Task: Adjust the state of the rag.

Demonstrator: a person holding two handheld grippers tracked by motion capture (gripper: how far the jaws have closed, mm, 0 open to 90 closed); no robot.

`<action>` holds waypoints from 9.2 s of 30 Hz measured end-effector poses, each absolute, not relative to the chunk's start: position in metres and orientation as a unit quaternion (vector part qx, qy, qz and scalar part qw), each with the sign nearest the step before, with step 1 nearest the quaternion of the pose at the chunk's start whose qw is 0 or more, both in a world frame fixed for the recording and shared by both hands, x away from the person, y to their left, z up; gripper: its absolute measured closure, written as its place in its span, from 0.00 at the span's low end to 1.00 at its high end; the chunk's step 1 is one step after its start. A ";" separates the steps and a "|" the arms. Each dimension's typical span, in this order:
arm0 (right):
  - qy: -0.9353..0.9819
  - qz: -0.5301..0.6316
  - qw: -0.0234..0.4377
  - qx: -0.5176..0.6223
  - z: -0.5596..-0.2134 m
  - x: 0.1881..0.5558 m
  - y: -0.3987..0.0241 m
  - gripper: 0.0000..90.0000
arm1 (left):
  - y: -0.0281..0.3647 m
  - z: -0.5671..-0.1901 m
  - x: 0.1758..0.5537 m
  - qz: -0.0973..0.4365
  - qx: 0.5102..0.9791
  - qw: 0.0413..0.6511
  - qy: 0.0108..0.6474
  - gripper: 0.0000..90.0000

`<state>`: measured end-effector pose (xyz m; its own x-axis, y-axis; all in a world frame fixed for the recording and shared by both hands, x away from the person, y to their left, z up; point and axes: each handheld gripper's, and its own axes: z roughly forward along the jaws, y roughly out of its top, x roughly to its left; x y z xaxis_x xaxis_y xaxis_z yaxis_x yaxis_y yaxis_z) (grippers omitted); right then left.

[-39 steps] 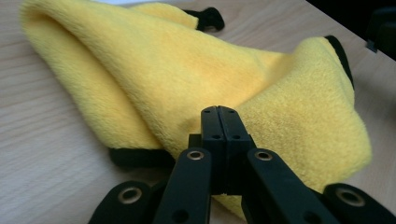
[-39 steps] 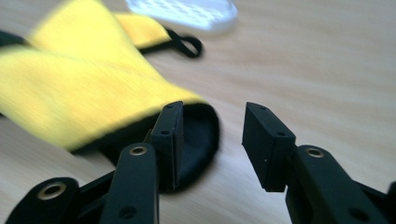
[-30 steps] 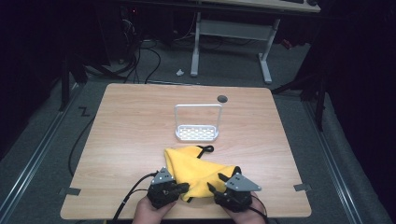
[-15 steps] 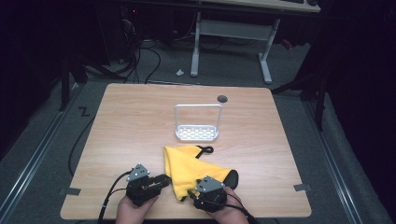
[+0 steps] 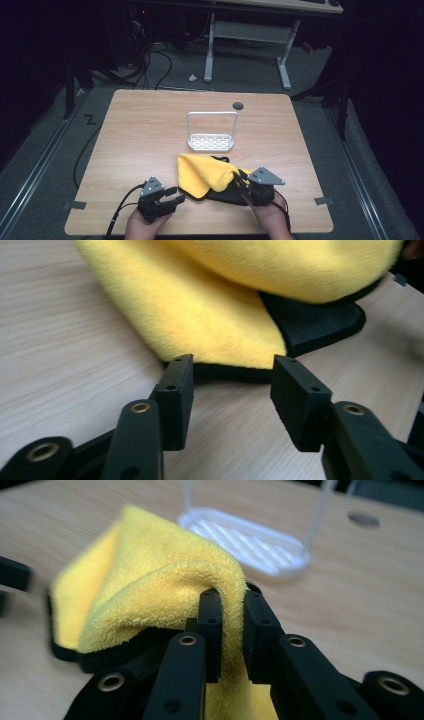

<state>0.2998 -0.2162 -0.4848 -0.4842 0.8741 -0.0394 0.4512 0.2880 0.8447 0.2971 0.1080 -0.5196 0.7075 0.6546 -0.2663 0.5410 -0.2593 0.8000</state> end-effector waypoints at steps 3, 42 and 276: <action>0.770 0.372 0.253 0.452 -0.502 0.311 -0.221 0.89 | 0.093 -0.515 0.298 0.067 0.805 0.473 0.352 0.51; 0.726 0.385 0.289 0.491 -0.488 0.311 -0.254 0.61 | 0.109 -0.512 0.280 0.013 0.821 0.462 0.334 0.60; 0.788 0.297 0.223 0.491 -0.517 0.286 -0.258 0.78 | 0.128 -0.529 0.304 0.035 0.830 0.411 0.376 0.80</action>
<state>0.2857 -0.2578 -0.5170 -0.4181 0.9065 -0.0591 0.6416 0.3408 0.6872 0.3040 0.1284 -0.5285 0.7142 0.6534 -0.2510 0.5955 -0.3787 0.7085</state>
